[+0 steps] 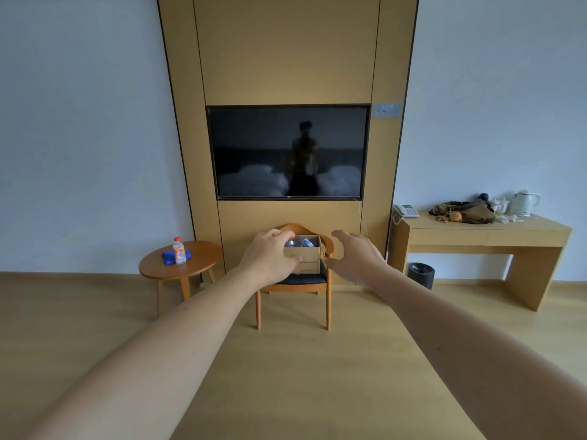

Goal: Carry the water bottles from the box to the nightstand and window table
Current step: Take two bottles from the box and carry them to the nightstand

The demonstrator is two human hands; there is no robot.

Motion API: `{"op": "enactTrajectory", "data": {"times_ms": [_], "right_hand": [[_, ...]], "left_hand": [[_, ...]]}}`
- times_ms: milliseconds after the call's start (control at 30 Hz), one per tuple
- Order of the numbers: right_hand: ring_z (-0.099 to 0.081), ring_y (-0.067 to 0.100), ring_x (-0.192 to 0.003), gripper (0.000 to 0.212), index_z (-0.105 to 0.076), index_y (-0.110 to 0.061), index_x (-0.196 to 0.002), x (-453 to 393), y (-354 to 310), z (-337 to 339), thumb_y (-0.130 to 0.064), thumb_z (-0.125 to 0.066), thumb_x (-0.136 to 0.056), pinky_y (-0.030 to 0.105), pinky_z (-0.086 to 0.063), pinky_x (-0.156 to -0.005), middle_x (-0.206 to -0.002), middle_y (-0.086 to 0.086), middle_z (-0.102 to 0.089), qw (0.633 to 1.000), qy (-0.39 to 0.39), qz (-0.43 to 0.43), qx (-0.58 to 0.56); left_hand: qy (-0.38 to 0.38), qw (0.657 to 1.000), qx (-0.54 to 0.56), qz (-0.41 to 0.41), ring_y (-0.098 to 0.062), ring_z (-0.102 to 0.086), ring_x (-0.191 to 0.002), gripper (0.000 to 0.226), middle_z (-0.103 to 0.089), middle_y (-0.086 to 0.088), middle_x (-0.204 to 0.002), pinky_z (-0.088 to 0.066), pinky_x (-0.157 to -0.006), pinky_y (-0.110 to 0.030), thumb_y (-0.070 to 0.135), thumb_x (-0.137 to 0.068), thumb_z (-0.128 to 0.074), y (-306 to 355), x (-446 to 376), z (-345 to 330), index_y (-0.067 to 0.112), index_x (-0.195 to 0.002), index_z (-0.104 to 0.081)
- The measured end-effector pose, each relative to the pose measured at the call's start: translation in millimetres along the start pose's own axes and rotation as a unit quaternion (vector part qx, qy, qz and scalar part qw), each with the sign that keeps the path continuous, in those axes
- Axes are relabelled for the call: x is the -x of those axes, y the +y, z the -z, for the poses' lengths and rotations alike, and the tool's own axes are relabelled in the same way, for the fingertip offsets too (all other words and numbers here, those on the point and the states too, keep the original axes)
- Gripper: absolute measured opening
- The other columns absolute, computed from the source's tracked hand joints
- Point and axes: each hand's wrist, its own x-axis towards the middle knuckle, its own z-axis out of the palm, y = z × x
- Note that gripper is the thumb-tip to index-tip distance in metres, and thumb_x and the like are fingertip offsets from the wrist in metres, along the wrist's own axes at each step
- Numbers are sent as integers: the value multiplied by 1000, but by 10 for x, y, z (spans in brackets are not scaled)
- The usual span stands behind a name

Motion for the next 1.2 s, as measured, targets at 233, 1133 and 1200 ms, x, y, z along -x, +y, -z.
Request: {"op": "enactTrajectory", "data": {"times_ms": [233, 1133, 1200], "right_hand": [[-56, 27, -119, 70, -37, -27, -152, -1196, 352, -472, -41, -70, -91, 30, -43, -79, -140, 5, -56, 1000, -11, -5, 5], [-55, 28, -121, 74, -35, -26, -154, -6597, 1665, -2625, -39, -69, -90, 36, -52, -90, -141, 7, -54, 998, -38, -52, 2], [-55, 29, -122, 74, -35, -25, -155, -7035, 1871, -2760, -41, -69, -90, 40, -54, -95, -141, 7, -55, 998, -43, -52, 1]], "left_hand": [[1, 1000, 1, 1, -23, -46, -131, 54, -51, 0, -146, -50, -103, -44, 42, -98, -64, -564, -1207, -462, 27, -148, -48], [-34, 999, 19, 7, -26, -34, -147, 59, -42, 0, -158, -38, -117, -48, 41, -99, -62, -3196, -6396, -2070, 26, -153, -42], [-34, 999, 17, 19, -26, -33, -147, 60, -41, 0, -159, -37, -118, -48, 40, -99, -62, -3297, -6812, -2258, 26, -154, -42]]}}
